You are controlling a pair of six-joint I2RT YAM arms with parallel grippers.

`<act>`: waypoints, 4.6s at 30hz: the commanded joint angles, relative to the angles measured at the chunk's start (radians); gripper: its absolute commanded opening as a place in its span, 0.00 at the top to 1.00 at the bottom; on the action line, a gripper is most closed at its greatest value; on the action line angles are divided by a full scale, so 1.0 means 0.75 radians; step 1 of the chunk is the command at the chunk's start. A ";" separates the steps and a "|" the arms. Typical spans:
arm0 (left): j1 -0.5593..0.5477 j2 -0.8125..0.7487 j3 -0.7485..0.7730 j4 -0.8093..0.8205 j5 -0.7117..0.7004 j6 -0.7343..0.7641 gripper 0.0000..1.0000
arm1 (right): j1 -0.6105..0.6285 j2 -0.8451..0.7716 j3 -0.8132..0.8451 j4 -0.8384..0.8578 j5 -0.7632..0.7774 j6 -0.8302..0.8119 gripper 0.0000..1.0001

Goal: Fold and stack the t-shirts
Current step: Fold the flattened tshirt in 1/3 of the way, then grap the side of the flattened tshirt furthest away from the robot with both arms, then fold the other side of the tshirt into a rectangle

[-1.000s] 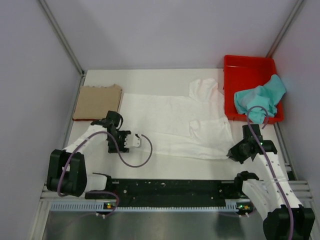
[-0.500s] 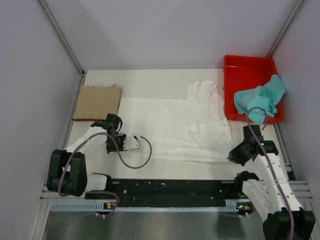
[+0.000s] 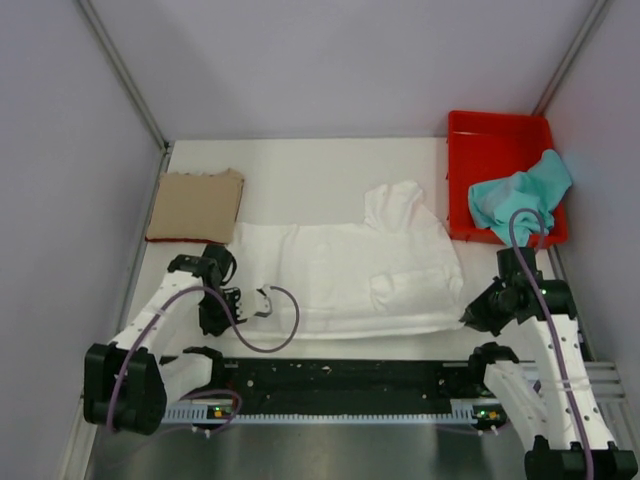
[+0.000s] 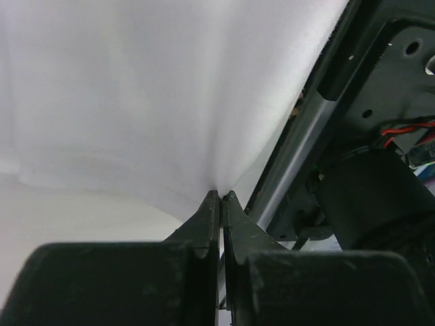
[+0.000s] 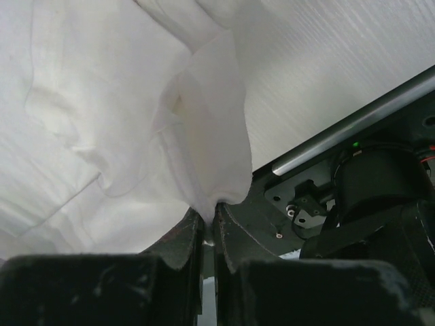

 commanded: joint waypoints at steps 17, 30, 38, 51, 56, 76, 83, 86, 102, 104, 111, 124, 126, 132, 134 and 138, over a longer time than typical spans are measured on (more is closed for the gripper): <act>0.102 0.576 1.007 0.212 -0.006 -0.656 0.35 | 0.064 0.531 0.645 0.673 -0.105 -0.421 0.26; 0.115 1.219 1.470 0.190 0.322 -0.301 0.35 | 0.111 1.794 1.510 0.678 -0.123 -0.737 0.31; 0.115 1.415 1.570 0.186 0.319 -0.233 0.32 | 0.115 2.234 1.911 0.639 -0.135 -0.751 0.31; 0.117 1.573 1.619 0.004 0.270 -0.164 0.50 | 0.134 2.414 1.915 0.707 -0.491 -0.723 0.64; 0.115 1.541 1.605 -0.086 0.295 -0.141 1.00 | 0.134 2.314 1.862 0.721 -0.596 -0.755 1.00; 0.086 0.784 0.953 0.082 0.150 -0.294 1.00 | 0.154 0.922 0.398 0.793 -0.624 -0.723 1.00; 0.059 0.661 0.660 0.068 0.121 -0.307 1.00 | 0.154 0.782 0.161 0.733 -0.608 -0.645 1.00; 0.057 0.612 0.576 0.092 0.109 -0.319 1.00 | 0.152 0.766 0.112 0.721 -0.569 -0.647 1.00; 0.010 0.356 0.333 0.133 -0.008 -0.139 0.34 | 0.154 0.727 0.120 0.660 -0.491 -0.708 1.00; 0.010 0.383 0.312 0.206 -0.014 -0.169 0.32 | 0.154 0.741 0.134 0.660 -0.500 -0.718 1.00; -0.128 0.442 0.502 0.239 0.233 -0.341 0.35 | 0.154 0.739 0.163 0.674 -0.510 -0.718 1.00; -0.975 0.878 1.100 0.605 0.626 -0.521 0.39 | 0.085 1.199 0.322 0.962 -0.487 -0.639 1.00; -1.002 0.939 1.081 0.701 0.655 -0.542 0.38 | 0.087 1.248 0.332 0.985 -0.512 -0.622 1.00; -1.112 1.133 1.089 0.867 0.622 -0.550 0.42 | 0.081 1.246 0.277 1.003 -0.496 -0.635 1.00; -1.115 1.186 1.112 0.912 0.630 -0.609 0.45 | 0.081 1.244 0.271 1.005 -0.496 -0.643 1.00; -1.123 1.248 1.110 0.931 0.661 -0.609 0.47 | 0.077 1.242 0.255 1.014 -0.502 -0.643 1.00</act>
